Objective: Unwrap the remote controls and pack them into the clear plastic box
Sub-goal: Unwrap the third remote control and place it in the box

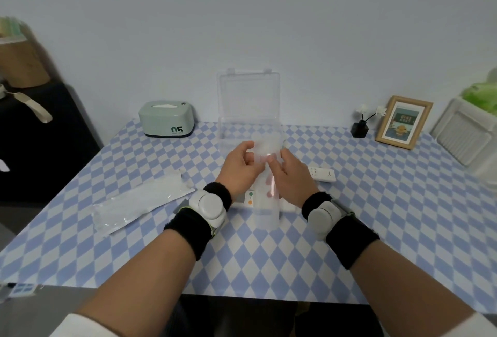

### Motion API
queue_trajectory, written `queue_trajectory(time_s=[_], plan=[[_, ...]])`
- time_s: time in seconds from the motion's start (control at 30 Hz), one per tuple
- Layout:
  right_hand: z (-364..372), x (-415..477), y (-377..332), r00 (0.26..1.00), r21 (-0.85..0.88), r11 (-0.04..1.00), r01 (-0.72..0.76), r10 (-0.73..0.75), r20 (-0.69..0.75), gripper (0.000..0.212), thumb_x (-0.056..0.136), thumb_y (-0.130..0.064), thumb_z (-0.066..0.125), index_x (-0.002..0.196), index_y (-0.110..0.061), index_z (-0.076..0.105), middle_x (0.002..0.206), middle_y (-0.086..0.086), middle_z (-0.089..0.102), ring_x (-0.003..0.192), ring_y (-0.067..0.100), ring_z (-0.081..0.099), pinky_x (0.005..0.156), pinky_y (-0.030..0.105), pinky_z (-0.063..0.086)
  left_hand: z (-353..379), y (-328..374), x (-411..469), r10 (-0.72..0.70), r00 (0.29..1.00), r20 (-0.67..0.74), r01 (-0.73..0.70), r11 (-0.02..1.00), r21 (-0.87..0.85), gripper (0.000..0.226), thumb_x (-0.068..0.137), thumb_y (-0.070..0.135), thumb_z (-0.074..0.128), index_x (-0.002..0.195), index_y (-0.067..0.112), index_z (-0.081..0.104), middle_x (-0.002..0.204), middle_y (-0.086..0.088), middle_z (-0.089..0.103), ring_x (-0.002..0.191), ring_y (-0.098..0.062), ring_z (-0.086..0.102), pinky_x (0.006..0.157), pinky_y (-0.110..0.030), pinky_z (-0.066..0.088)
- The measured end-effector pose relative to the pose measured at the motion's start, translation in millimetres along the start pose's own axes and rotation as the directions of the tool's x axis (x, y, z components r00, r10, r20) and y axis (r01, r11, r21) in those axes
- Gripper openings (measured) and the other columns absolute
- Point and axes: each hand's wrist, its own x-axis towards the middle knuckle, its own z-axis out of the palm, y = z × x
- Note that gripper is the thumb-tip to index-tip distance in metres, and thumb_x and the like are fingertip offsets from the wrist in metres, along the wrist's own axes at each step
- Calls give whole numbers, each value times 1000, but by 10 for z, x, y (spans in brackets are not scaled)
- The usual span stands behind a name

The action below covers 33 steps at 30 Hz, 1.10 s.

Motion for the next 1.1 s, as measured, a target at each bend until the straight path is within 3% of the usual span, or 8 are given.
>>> queue_trajectory(time_s=[0.13,0.3,0.43,0.53,0.73,0.83,0.97,1.1], plan=[[14,14,-20,999,-16,1000,-19,20,45,39,106,-37,36,88,-13,62,69,3,72,63,18,70,64,40,58,88,-25,-2,34,987,-160,0,979,206,55,95,29,69,142,26,40,104,2,65,81,-13,73,70,-27,59],[-110,91,130,993,83,989,-120,119,14,35,101,-33,42,88,-15,68,68,6,73,60,21,72,57,37,59,87,-111,73,-60,972,-226,73,996,53,44,103,19,52,142,15,33,112,-8,66,67,-19,77,55,-28,60],[-304,292,563,986,-327,937,-123,77,-150,17,95,-19,53,104,-11,66,96,4,72,88,23,66,80,33,50,3,-208,152,-161,972,-172,168,985,26,49,102,18,53,147,17,33,114,-7,67,76,-20,79,62,-32,63],[-409,433,826,990,-510,849,-140,113,-84,41,85,-11,60,126,-14,60,118,7,66,108,28,61,95,40,49,-16,-281,164,-156,981,-116,166,983,82,47,101,17,53,146,21,40,105,2,71,81,-16,78,69,-31,64],[-375,663,1107,986,-762,647,-12,136,100,64,89,-34,62,149,-29,38,141,0,55,130,24,50,108,45,33,-74,-420,222,-163,982,-99,173,979,109,59,99,12,53,154,25,37,112,-6,74,93,-20,77,84,-40,64],[-393,768,1134,966,-830,558,7,210,150,64,91,-44,59,149,-30,34,141,2,50,126,26,53,108,46,33,-143,-445,208,-170,982,-80,181,968,172,70,93,17,58,157,25,31,127,-5,70,111,-24,72,96,-48,59],[-448,769,1033,947,-704,699,-123,295,128,61,93,-38,60,146,-17,39,138,15,39,114,35,56,98,40,45,-175,-449,213,-180,979,-97,197,958,209,69,95,17,60,158,24,33,130,-5,69,113,-23,70,99,-49,57],[-474,566,763,977,-410,894,-182,211,24,52,88,-35,65,135,-15,54,120,10,61,105,29,63,91,40,51,-147,-426,190,-173,979,-103,191,961,202,64,94,17,59,155,21,38,121,-4,72,104,-23,73,96,-49,58]])
